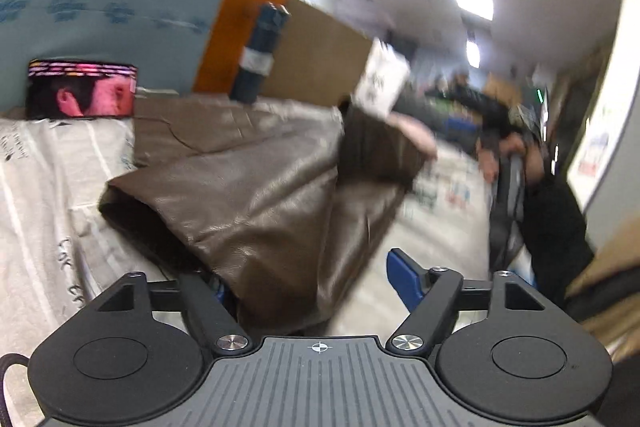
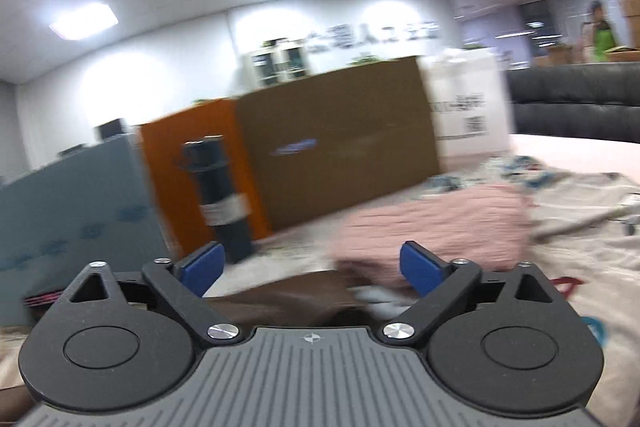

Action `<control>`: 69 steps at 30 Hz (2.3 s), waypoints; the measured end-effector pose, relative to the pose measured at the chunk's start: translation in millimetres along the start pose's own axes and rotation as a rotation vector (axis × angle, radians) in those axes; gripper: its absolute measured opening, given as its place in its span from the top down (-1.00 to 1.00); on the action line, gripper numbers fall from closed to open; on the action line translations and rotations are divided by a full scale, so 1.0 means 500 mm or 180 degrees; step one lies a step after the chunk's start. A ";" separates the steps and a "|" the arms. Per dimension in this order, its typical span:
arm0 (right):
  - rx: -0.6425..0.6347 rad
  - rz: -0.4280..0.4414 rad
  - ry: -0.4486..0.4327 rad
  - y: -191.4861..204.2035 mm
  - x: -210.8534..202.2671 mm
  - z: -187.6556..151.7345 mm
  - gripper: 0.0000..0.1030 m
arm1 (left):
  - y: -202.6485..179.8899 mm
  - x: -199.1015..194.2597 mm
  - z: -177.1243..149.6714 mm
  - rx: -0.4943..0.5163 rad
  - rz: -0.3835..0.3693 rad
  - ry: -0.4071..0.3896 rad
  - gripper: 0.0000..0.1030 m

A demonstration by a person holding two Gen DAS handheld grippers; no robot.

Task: Fold clothes

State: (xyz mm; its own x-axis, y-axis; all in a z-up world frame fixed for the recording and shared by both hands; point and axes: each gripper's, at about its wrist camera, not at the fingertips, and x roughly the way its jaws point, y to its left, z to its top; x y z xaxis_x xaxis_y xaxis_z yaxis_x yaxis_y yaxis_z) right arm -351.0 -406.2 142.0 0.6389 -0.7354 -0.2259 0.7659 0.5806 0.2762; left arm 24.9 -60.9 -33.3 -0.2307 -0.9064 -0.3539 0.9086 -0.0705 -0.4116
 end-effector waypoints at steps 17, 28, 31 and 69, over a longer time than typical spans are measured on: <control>-0.1249 -0.0637 0.0527 0.267 0.158 -0.139 -0.93 | 0.034 -0.040 0.014 -0.0309 -0.0198 -0.0113 -0.55; -0.0547 -0.0669 0.0694 0.128 0.081 -0.175 0.07 | 0.076 0.026 0.074 -0.0344 -0.0120 -0.0085 0.59; -0.0384 -0.0551 0.0689 0.113 0.081 -0.176 0.52 | 0.060 0.025 0.072 -0.0150 -0.0105 -0.0206 0.79; 0.0253 0.1014 0.0260 -0.077 -0.289 -0.167 -0.73 | 0.056 -0.088 0.082 -0.0016 0.0472 -0.0532 -0.49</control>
State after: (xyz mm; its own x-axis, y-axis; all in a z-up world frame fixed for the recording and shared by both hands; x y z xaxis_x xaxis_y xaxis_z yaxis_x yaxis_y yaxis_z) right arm -466.6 -293.0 85.9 0.8513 -0.4892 -0.1897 0.5210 0.7453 0.4161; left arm 74.8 -40.3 5.2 -0.0332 -0.9632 -0.2669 0.9264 0.0705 -0.3699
